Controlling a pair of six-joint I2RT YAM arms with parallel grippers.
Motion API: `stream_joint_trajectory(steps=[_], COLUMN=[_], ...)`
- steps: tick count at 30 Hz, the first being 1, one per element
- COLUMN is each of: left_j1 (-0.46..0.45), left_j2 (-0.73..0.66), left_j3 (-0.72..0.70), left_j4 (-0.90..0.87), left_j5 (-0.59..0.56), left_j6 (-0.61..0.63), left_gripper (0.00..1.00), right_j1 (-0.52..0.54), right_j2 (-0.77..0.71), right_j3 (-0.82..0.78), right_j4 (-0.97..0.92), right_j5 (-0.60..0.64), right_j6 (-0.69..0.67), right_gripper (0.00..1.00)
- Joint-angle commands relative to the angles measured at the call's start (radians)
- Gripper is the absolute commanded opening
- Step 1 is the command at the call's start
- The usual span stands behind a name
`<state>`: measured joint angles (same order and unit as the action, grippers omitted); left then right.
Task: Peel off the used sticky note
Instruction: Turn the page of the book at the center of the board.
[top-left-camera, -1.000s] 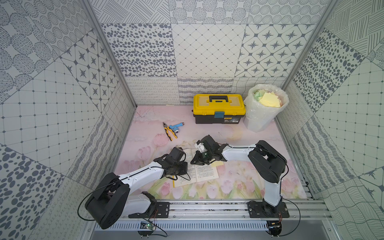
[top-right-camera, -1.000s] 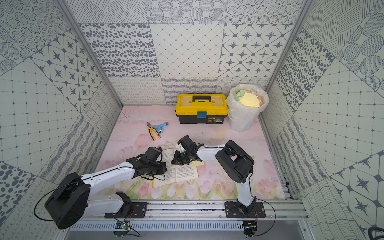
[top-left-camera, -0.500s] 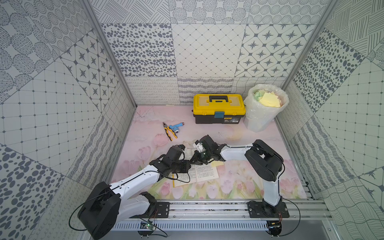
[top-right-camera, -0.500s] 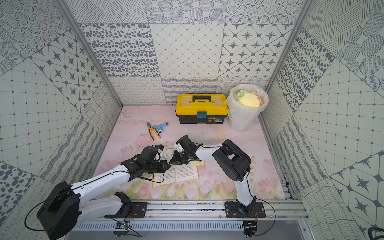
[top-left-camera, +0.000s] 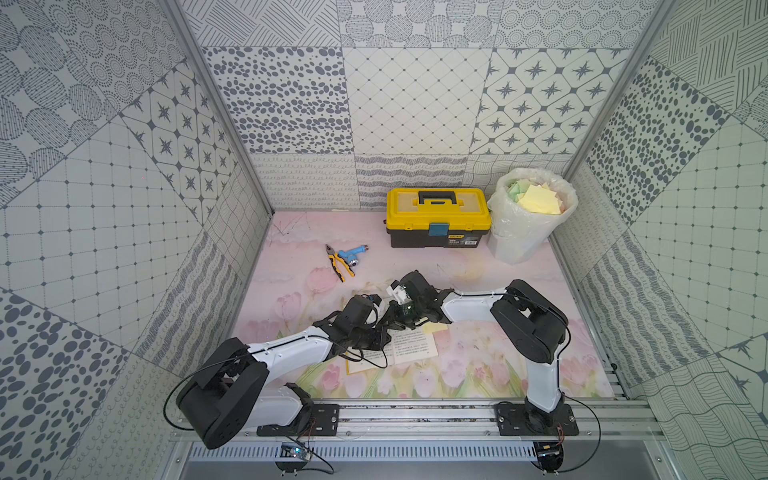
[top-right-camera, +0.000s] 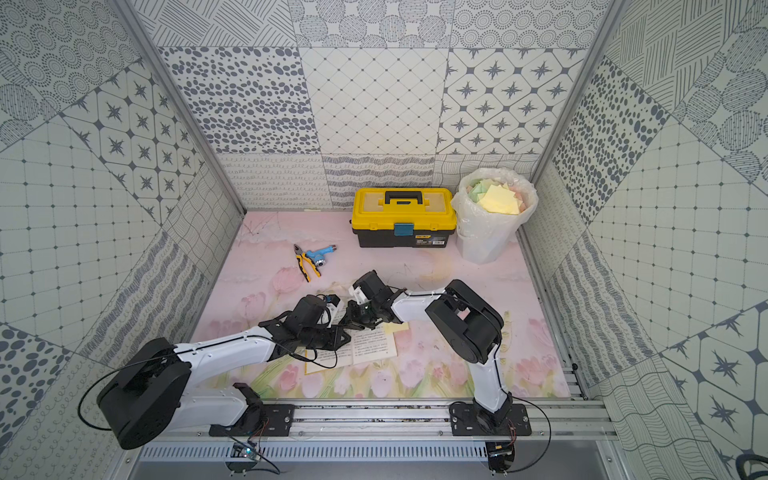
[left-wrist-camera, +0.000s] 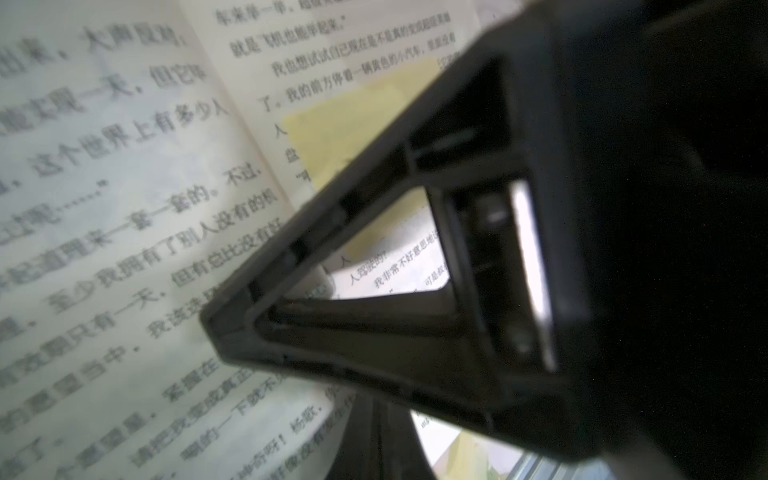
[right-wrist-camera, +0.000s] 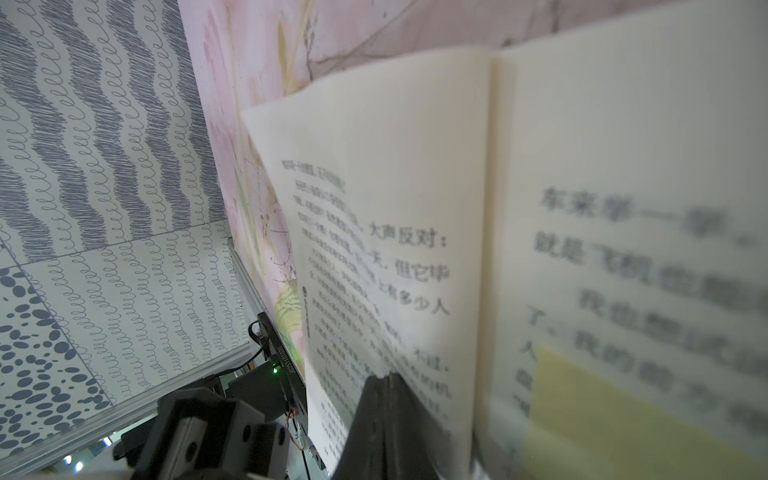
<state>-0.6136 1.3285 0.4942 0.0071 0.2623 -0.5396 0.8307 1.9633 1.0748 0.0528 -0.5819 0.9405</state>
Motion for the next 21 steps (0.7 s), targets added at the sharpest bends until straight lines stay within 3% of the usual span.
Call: stream_joint_trajectory(steps=[1,10,21], left_j1=[-0.010,-0.012,-0.029], left_j2=[0.036,0.078,0.036], left_j3=[-0.022,-0.030,-0.006], left_j4=[0.072,0.062,-0.034], left_j5=[-0.020,-0.078,-0.160], left_j6=[0.040,0.054,0.073], left_gripper=[0.01,0.00,0.01], right_j1=[-0.004,-0.047,-0.157], right_j2=[-0.047,-0.185,-0.307], right_j3=[-0.026,-0.056,-0.197], right_j4=[-0.019,-0.122,-0.200], right_j5=[0.053,0.134,0.185], right_j6=[0.012,-0.026,-0.061], right_gripper=[0.05,0.12,0.30])
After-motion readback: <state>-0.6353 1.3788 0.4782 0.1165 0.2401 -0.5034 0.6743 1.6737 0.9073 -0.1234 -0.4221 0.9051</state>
